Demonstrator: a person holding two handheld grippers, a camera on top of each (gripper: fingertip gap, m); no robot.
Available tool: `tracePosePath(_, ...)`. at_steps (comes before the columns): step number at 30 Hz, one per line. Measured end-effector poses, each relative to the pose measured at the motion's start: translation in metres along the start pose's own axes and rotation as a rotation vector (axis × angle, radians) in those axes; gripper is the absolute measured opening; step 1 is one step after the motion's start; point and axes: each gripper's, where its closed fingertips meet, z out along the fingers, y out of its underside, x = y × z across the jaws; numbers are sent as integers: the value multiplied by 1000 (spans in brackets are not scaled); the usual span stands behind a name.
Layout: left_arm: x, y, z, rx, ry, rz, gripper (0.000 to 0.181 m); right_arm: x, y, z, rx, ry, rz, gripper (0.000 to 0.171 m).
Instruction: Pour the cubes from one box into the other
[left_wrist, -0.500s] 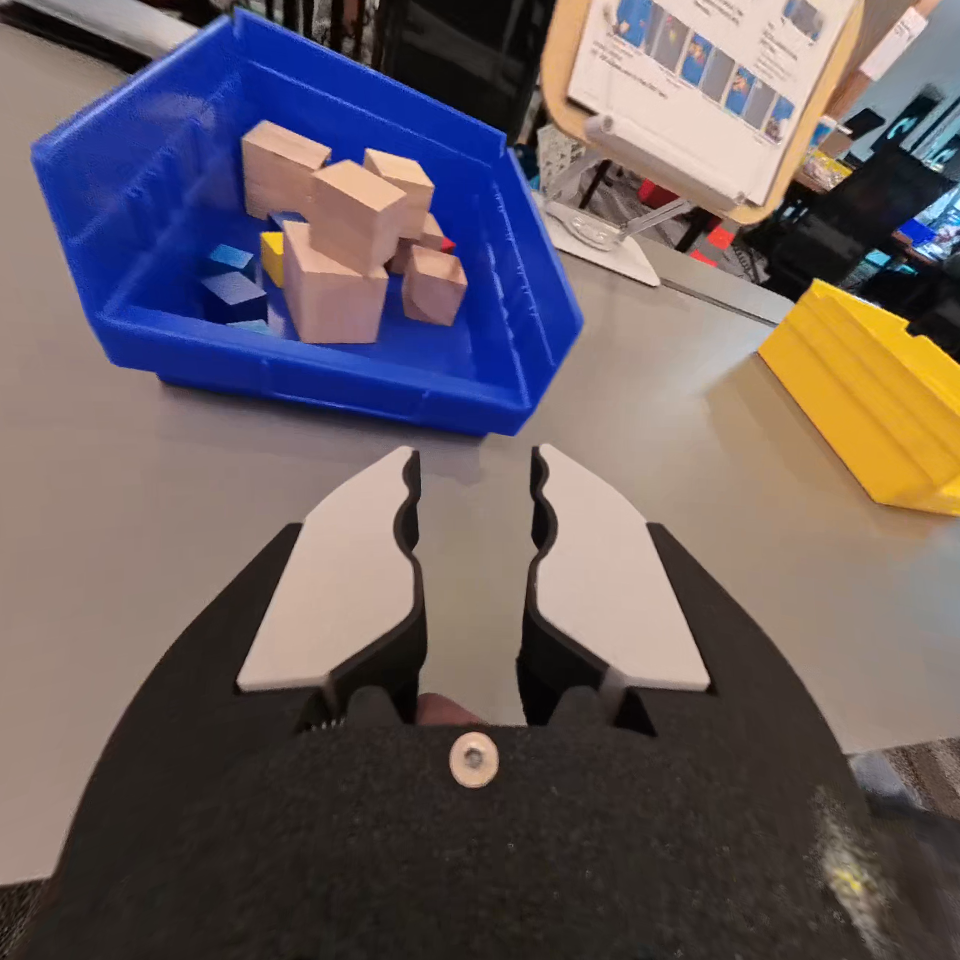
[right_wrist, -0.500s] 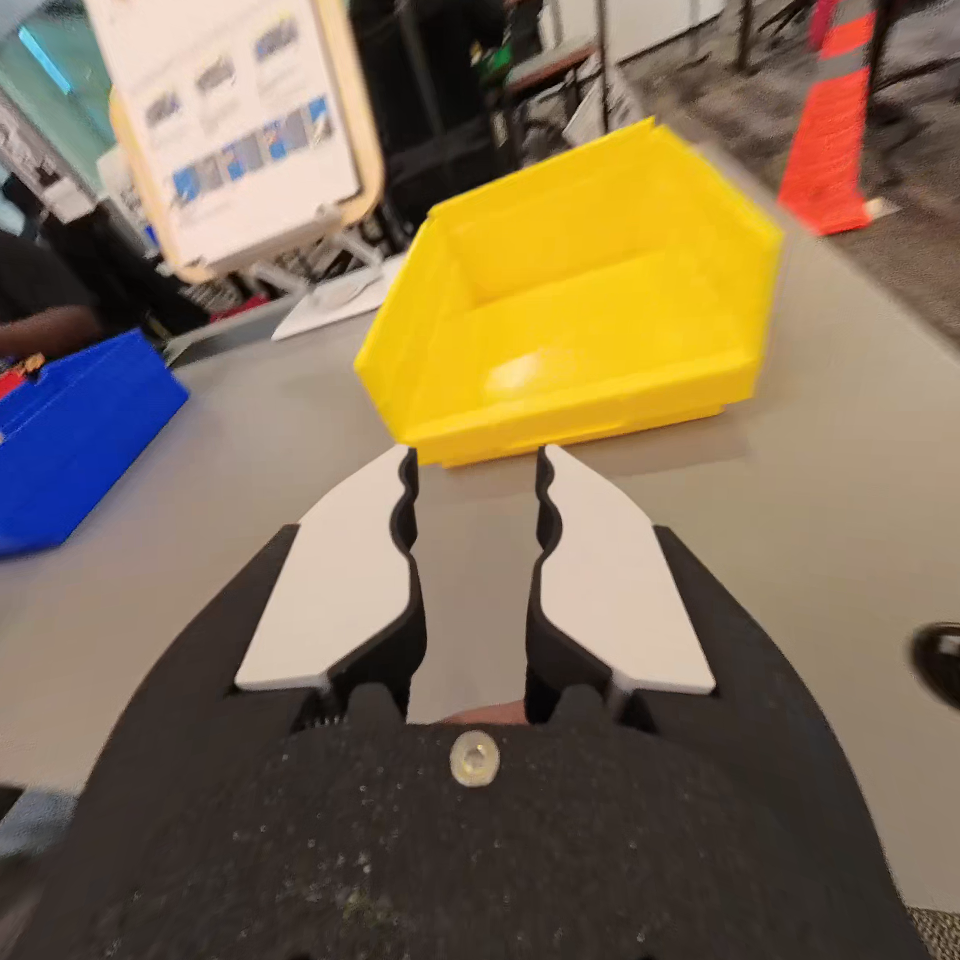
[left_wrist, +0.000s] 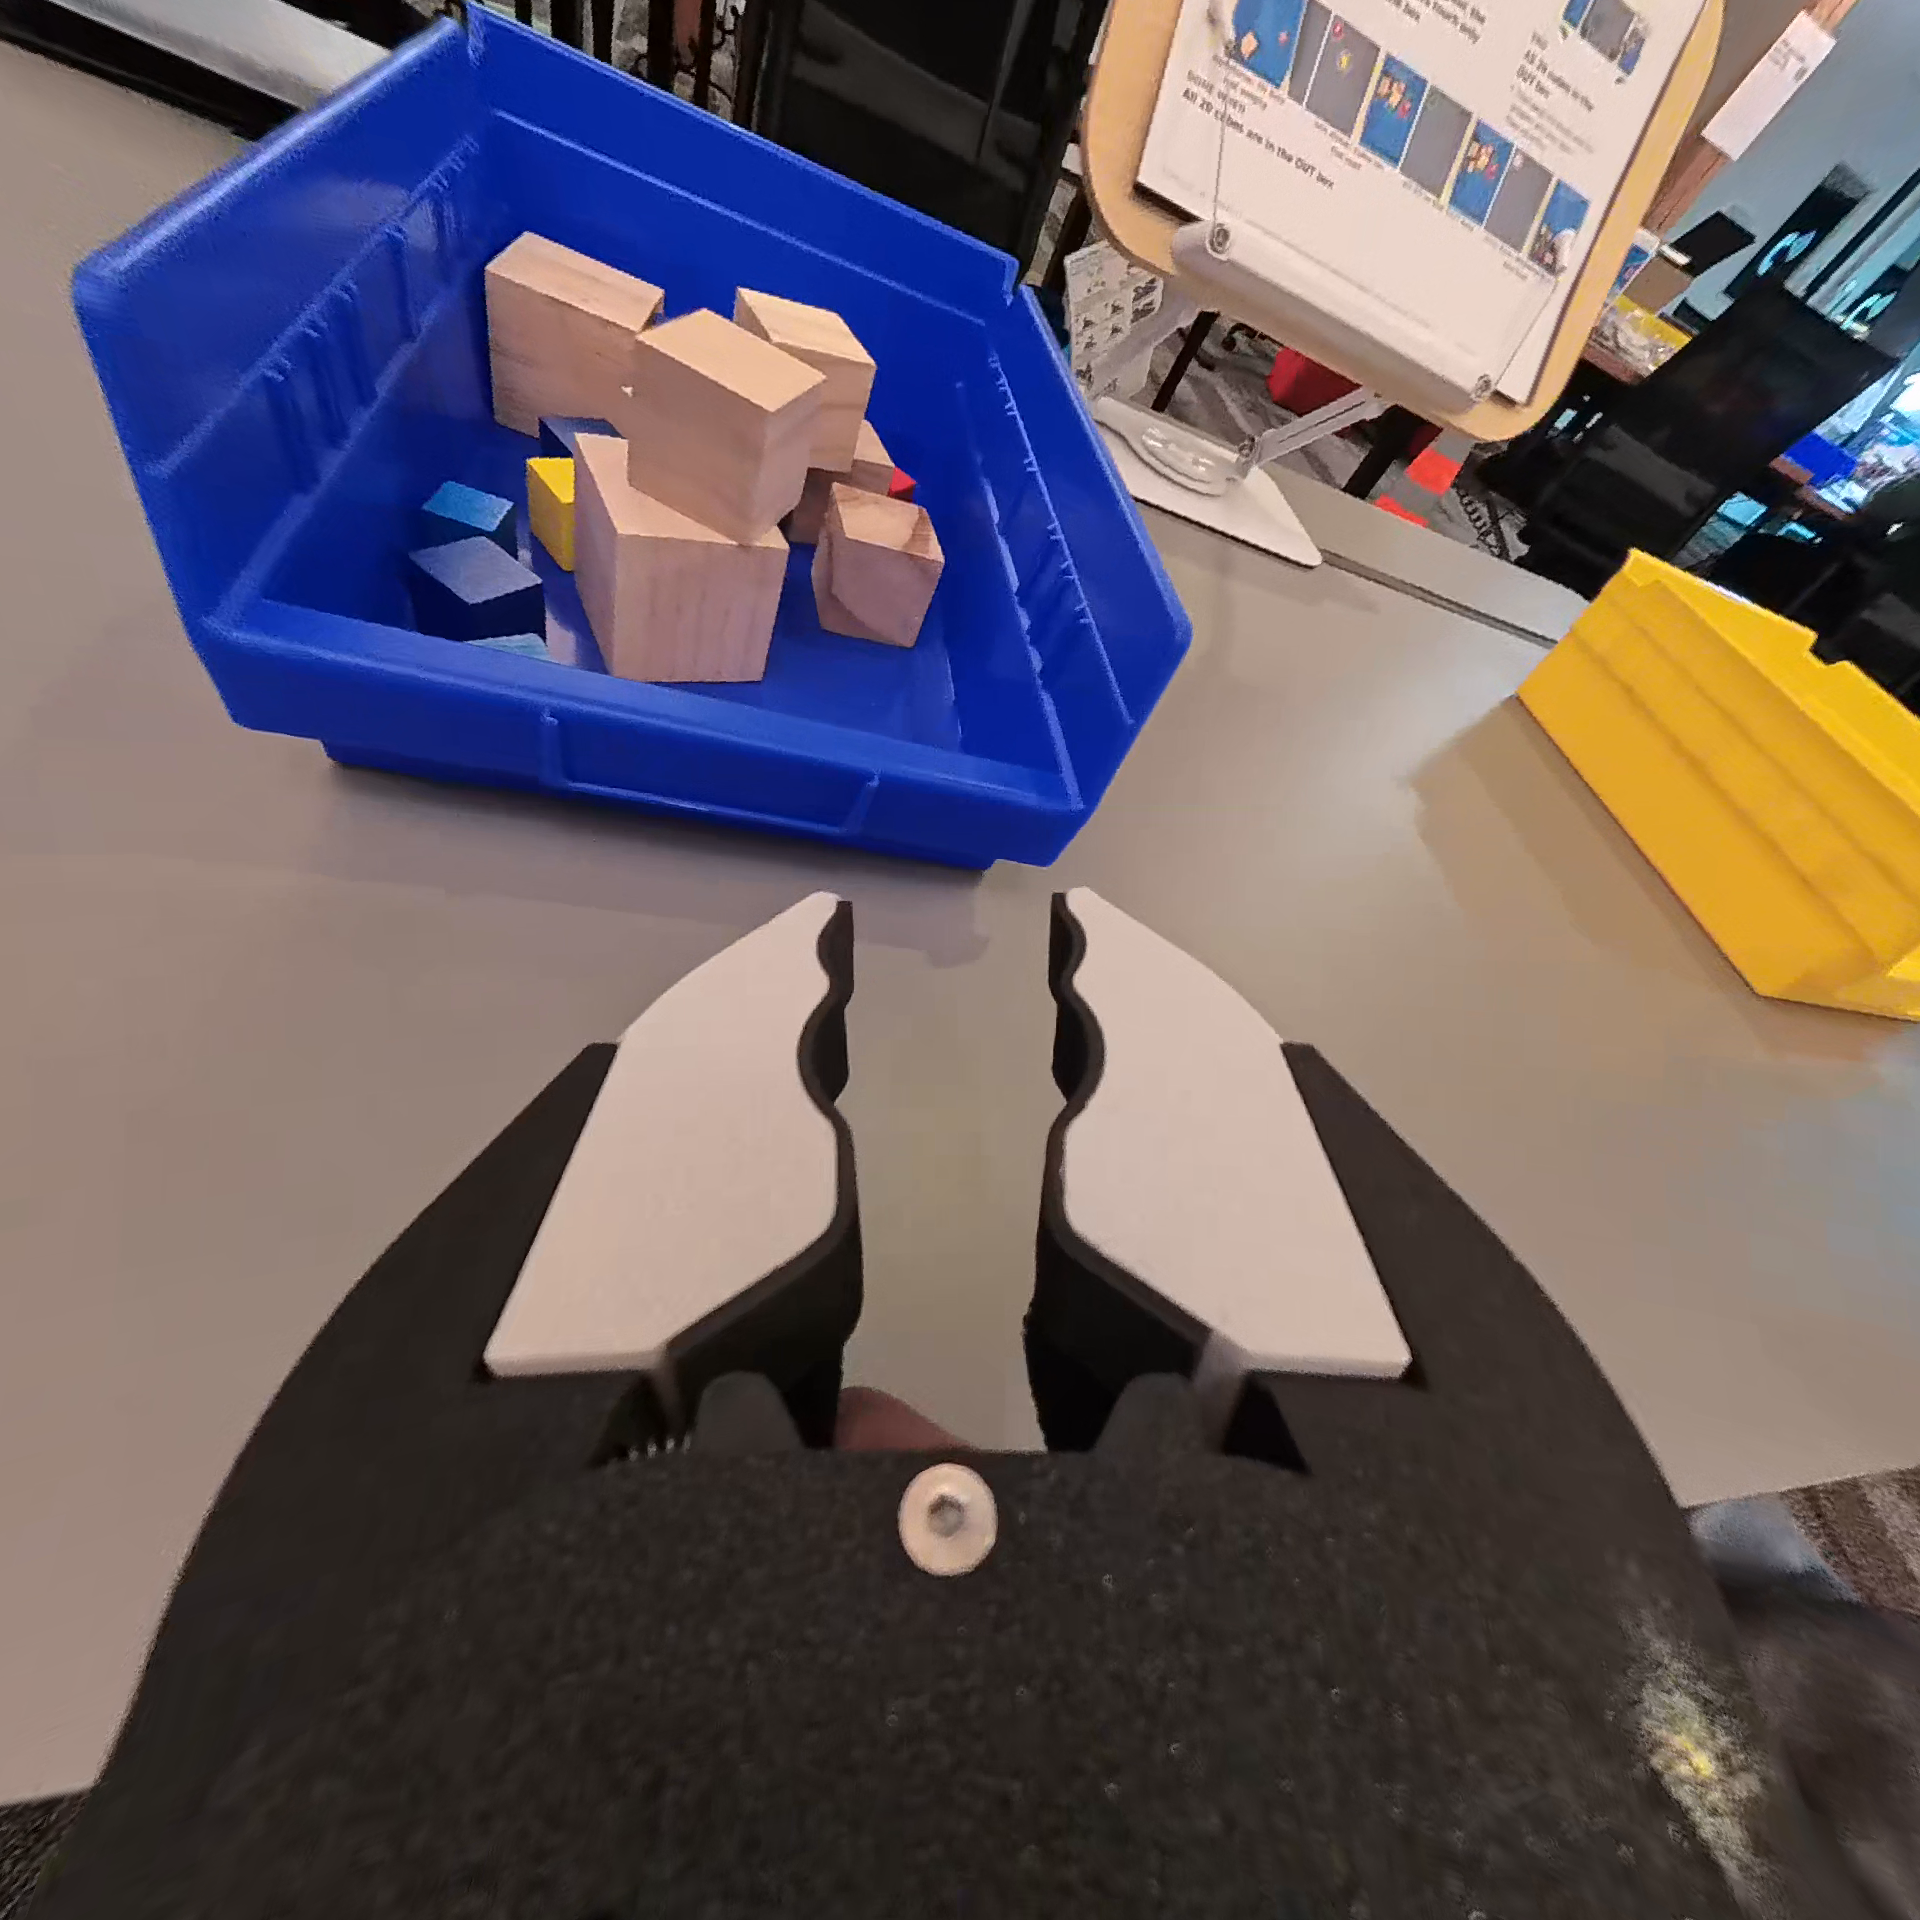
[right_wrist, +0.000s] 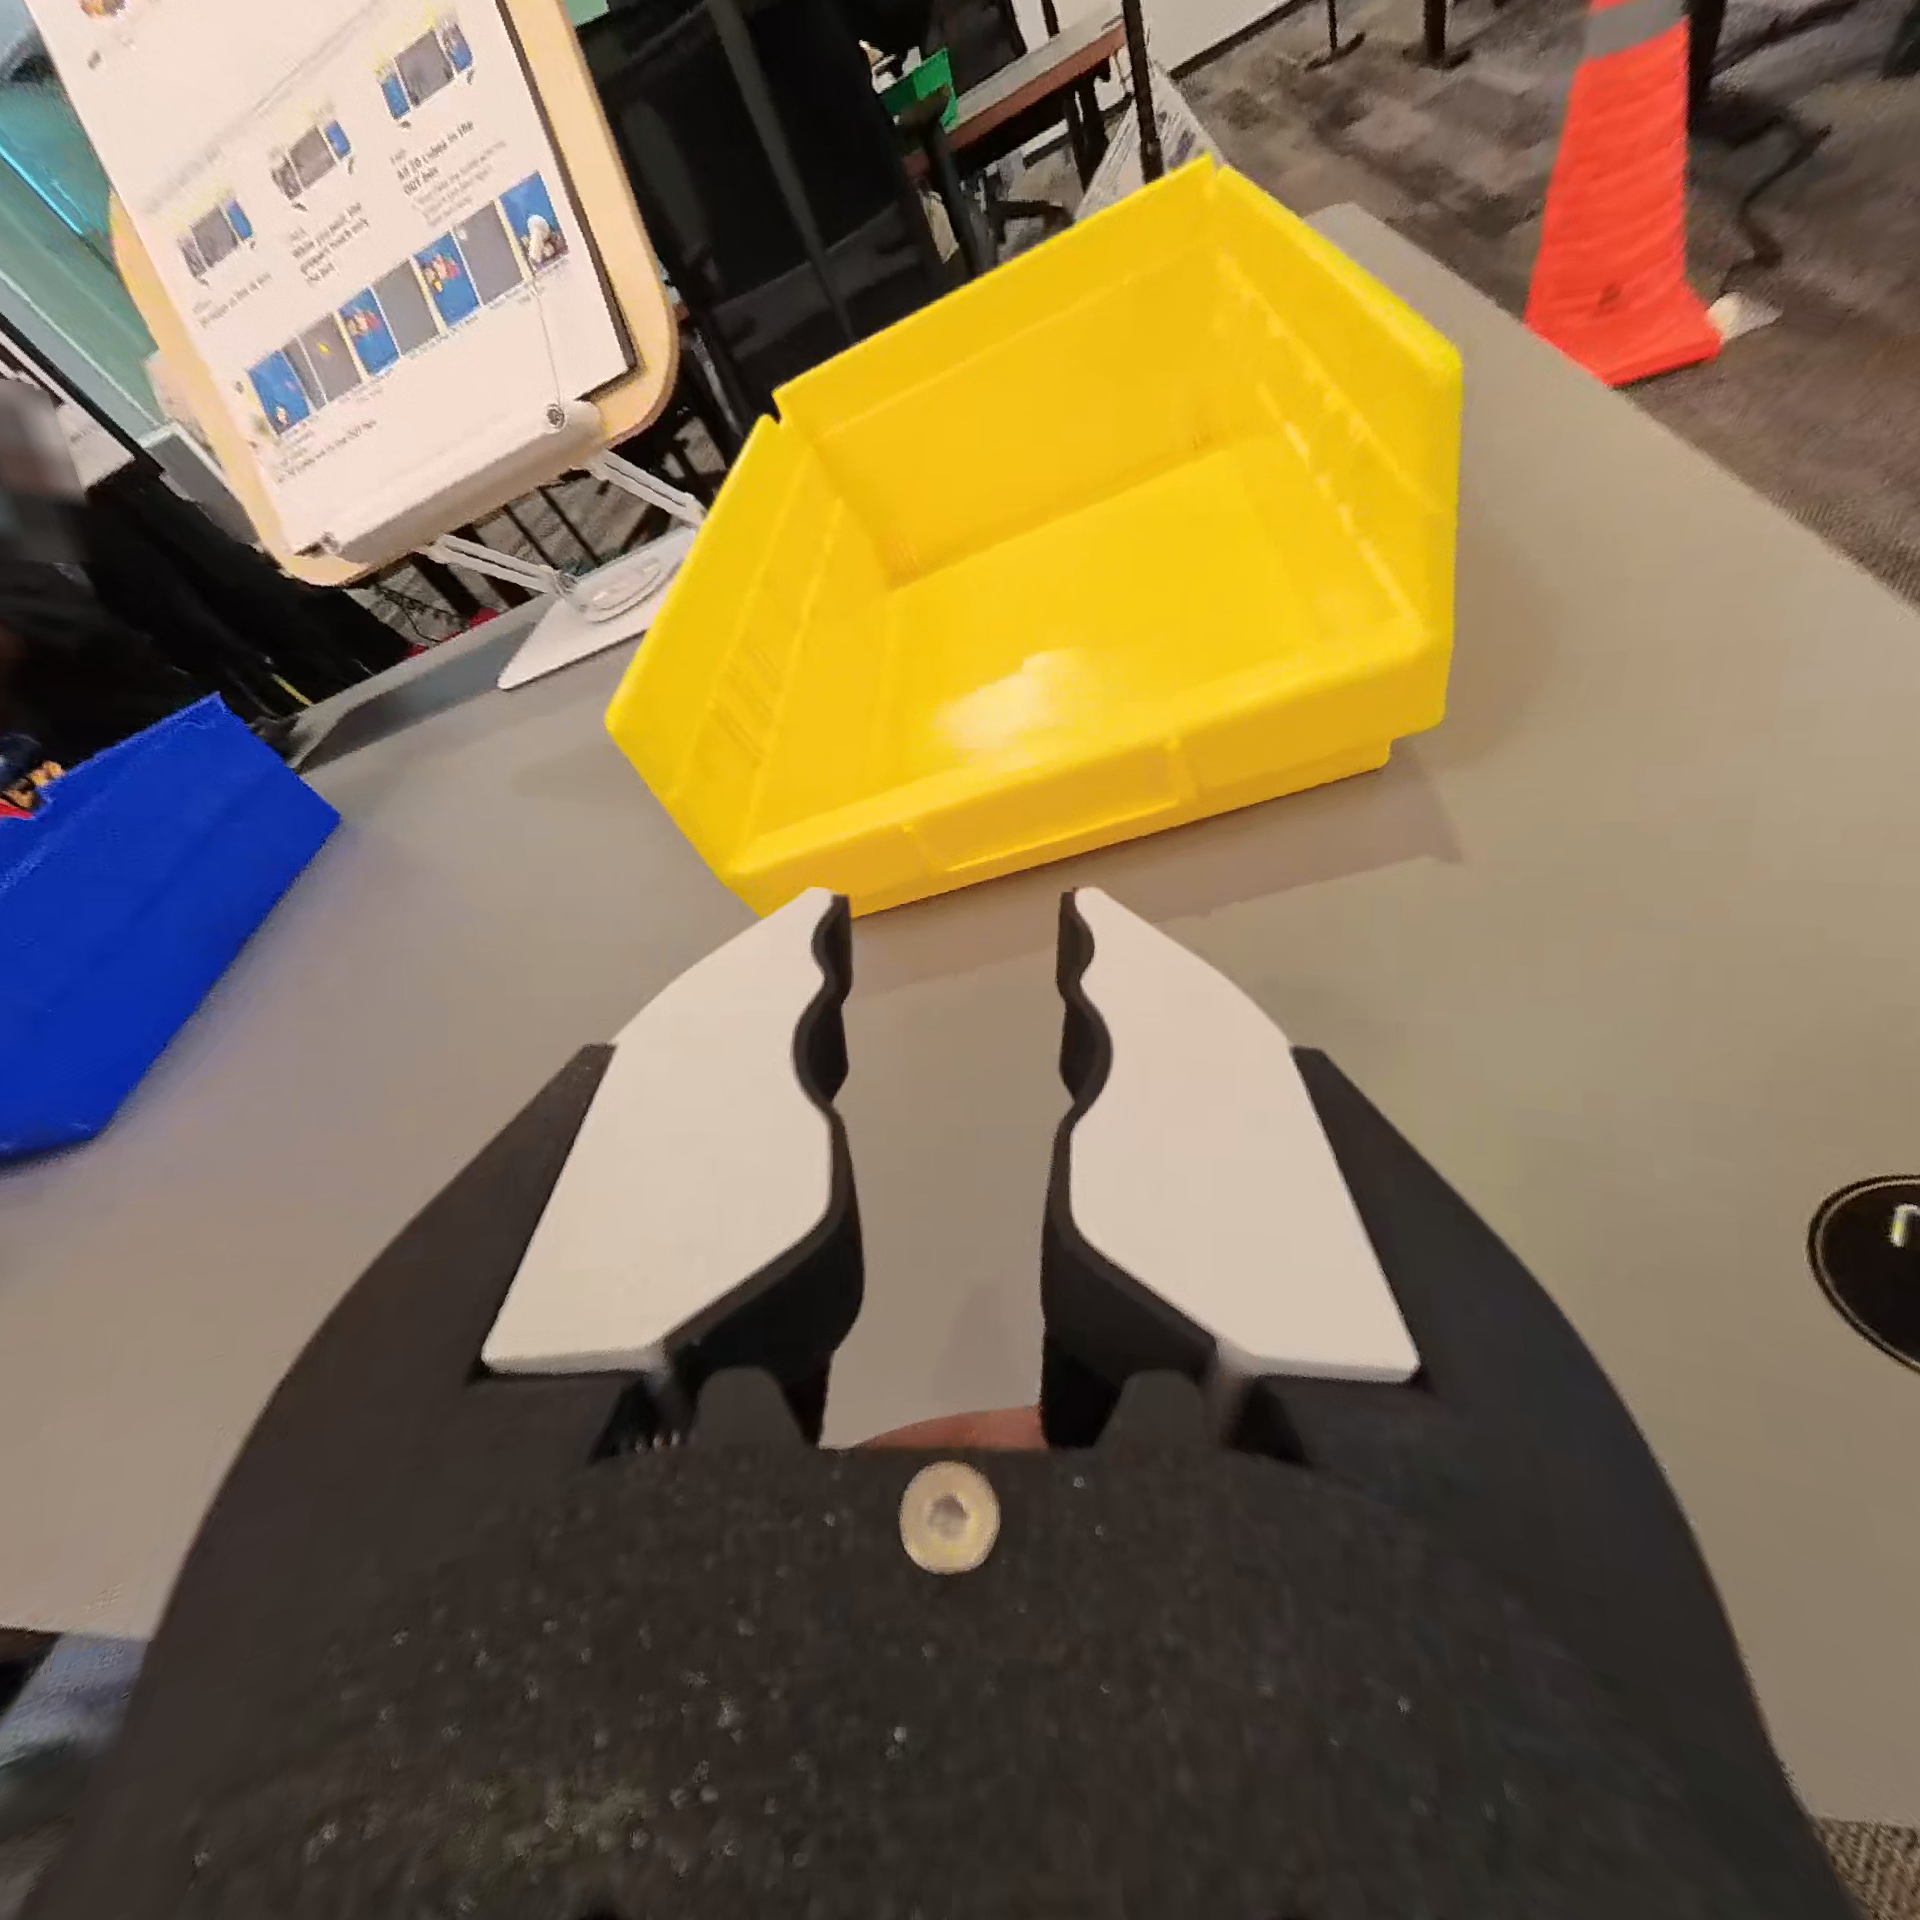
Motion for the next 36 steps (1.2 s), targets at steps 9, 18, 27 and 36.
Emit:
tracePosePath(9, 7, 7, 7, -38, -36, 130, 35, -2, 4, 0, -28, 11, -49, 36)
tracePosePath(18, 3, 4, 6, -24, -55, 153, 35, -12, 7, 2, -30, 21, -143, 36)
tracePosePath(27, 4, 4, 6, -26, -53, 146, 35, -10, 7, 2, -32, 13, -114, 36)
tracePosePath(36, 2, 3, 6, -20, -58, 152, 35, -14, 11, 4, -56, 3, -129, 36)
